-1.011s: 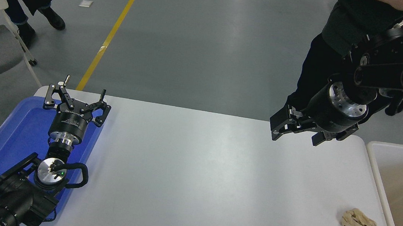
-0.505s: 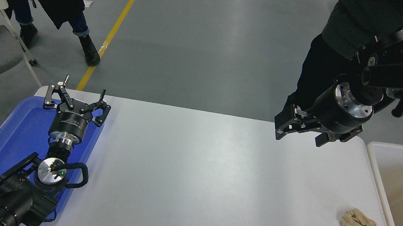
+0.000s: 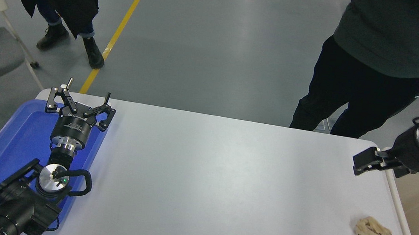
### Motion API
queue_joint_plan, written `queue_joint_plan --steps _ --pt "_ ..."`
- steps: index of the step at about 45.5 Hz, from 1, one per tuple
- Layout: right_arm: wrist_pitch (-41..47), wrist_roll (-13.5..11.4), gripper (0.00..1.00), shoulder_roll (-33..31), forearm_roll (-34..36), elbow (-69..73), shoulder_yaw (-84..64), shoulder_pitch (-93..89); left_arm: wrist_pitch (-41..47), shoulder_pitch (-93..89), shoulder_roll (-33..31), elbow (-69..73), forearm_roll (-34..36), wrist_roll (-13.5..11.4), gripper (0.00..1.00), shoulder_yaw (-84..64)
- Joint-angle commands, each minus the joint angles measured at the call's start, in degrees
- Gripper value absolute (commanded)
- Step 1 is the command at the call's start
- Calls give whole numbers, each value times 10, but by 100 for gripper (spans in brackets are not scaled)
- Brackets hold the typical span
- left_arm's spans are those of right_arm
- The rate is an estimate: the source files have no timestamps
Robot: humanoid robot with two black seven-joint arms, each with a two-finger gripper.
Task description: Pick up paper ball place in dustbin
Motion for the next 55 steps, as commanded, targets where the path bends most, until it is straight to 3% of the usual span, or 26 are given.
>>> queue_joint_plan --steps 1,16,47,55 --pt "-74 0 100 -56 -83 -92 63 -173 0 0 0 0 0 0 100 0" --pt "-87 0 100 -52 -103 -214 184 -352 0 0 0 0 0 0 100 0" --pt "-91 0 100 -32 -101 -248 328 -452 1 0 1 0 0 0 100 0" --pt "-95 0 93 -28 -100 -257 354 -478 1 0 1 0 0 0 100 0"
